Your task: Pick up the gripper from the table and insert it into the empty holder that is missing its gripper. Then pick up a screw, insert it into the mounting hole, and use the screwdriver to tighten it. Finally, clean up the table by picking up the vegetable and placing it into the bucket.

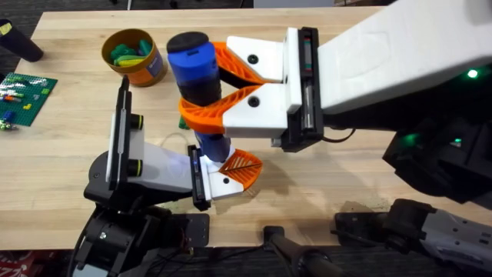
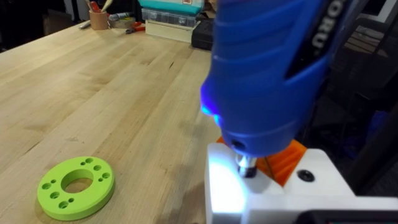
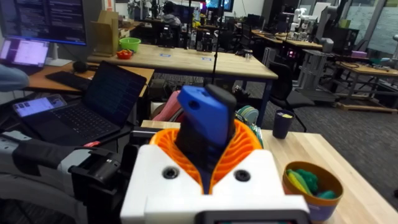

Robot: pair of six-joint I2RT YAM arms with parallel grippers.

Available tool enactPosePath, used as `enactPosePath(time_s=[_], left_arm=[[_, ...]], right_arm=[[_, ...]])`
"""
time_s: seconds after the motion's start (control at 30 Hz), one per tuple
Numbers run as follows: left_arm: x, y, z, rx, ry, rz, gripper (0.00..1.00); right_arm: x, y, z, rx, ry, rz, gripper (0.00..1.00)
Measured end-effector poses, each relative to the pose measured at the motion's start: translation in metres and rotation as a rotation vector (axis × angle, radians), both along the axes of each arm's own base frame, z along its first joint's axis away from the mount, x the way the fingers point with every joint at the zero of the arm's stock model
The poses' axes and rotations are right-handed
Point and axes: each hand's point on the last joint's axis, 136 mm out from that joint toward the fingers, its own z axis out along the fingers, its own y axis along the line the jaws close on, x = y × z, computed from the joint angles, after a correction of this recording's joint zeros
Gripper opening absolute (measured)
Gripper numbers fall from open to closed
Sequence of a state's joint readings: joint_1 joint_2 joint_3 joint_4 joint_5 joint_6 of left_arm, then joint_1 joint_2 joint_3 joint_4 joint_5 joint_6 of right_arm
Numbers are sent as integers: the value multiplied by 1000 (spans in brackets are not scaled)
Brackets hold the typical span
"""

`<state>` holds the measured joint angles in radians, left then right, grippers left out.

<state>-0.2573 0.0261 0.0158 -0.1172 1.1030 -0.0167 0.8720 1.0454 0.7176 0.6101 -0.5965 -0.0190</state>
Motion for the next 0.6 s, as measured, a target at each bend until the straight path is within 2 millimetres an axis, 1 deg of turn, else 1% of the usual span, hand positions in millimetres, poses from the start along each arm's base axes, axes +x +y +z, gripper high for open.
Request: enactPosePath(time_s=[0.2, 0.6], left_arm=[[0, 0, -1, 0, 7, -1, 7], [0, 0, -1, 0, 7, -1, 7]], right_arm=[[1, 1, -3, -9, 8, -1, 46], [0, 1, 1, 9, -8, 0, 46]])
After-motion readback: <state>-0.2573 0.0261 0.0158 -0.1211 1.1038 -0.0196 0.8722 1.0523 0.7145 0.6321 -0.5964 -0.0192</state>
